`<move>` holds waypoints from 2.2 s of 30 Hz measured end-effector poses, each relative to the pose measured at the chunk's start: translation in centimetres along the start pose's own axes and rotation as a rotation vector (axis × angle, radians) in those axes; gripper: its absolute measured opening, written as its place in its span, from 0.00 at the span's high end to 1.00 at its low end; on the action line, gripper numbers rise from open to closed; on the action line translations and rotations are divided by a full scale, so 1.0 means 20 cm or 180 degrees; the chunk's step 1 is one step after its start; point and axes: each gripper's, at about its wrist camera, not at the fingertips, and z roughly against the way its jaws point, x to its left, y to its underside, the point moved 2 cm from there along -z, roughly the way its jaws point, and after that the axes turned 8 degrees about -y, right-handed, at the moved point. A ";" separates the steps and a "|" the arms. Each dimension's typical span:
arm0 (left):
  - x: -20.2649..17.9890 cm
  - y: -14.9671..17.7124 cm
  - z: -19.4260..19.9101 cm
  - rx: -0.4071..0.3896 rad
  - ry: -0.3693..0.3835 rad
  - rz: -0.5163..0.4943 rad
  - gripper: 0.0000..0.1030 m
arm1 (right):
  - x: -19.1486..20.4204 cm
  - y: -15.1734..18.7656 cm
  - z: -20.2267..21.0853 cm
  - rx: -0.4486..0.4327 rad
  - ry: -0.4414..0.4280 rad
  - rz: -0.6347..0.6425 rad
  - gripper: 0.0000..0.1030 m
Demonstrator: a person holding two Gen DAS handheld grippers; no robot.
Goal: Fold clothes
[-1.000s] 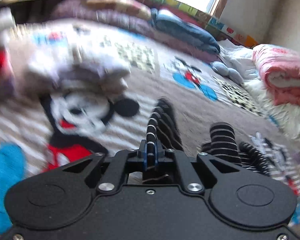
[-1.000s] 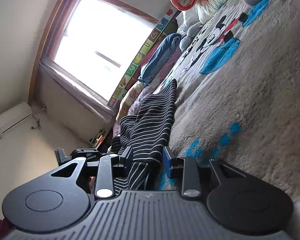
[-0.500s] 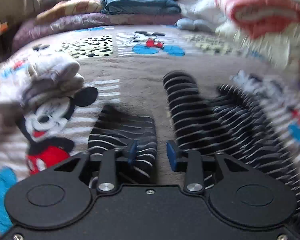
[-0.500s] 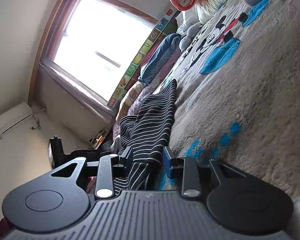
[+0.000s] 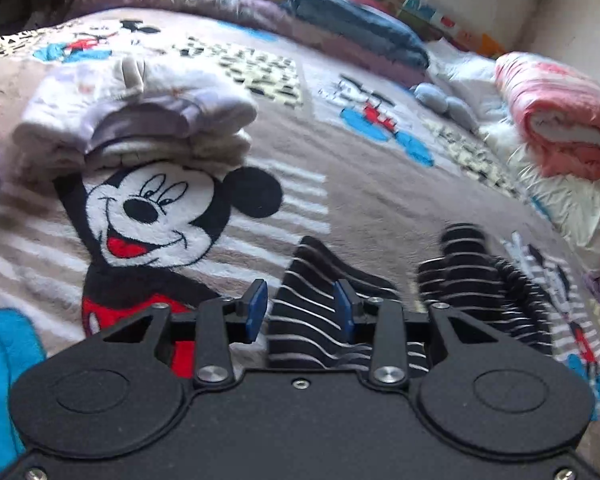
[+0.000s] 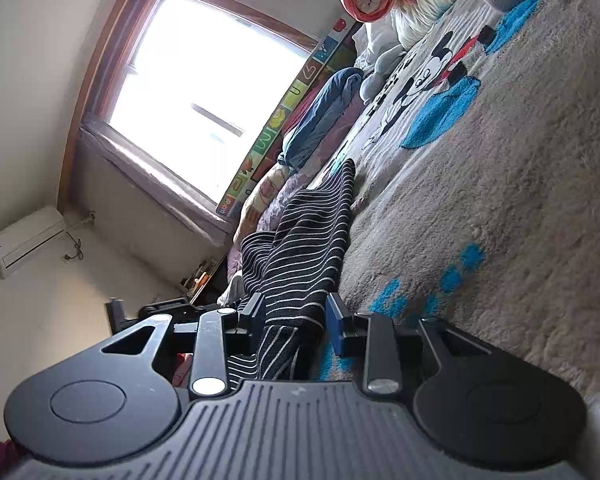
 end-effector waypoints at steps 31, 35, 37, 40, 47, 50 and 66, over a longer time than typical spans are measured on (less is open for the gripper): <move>0.07 -0.08 1.04 -0.1408 -0.0032 0.0138 0.99 | 0.01 0.00 0.02 -0.0014 -0.0130 -0.0051 0.66; 0.16 -0.04 1.18 -0.1535 -0.0114 0.0207 0.99 | 0.00 0.00 0.02 -0.0017 -0.0151 -0.0057 0.65; 0.21 -0.01 1.22 -0.1566 -0.0153 0.0240 0.99 | 0.00 0.00 0.02 -0.0019 -0.0160 -0.0060 0.65; 0.29 0.02 1.24 -0.1569 -0.0256 0.0313 0.99 | 0.00 0.00 0.02 -0.0017 -0.0174 -0.0065 0.64; 0.55 0.07 1.07 -0.1404 -0.0470 0.0487 0.99 | 0.00 0.01 0.03 -0.0008 -0.0210 -0.0076 0.63; 0.67 0.11 1.01 -0.1369 -0.0526 0.0600 0.99 | -0.01 0.01 0.03 -0.0007 -0.0225 -0.0081 0.63; 1.19 0.51 0.61 -0.0619 -0.0320 0.2051 0.83 | -0.02 0.02 0.03 0.0018 -0.0277 -0.0094 0.63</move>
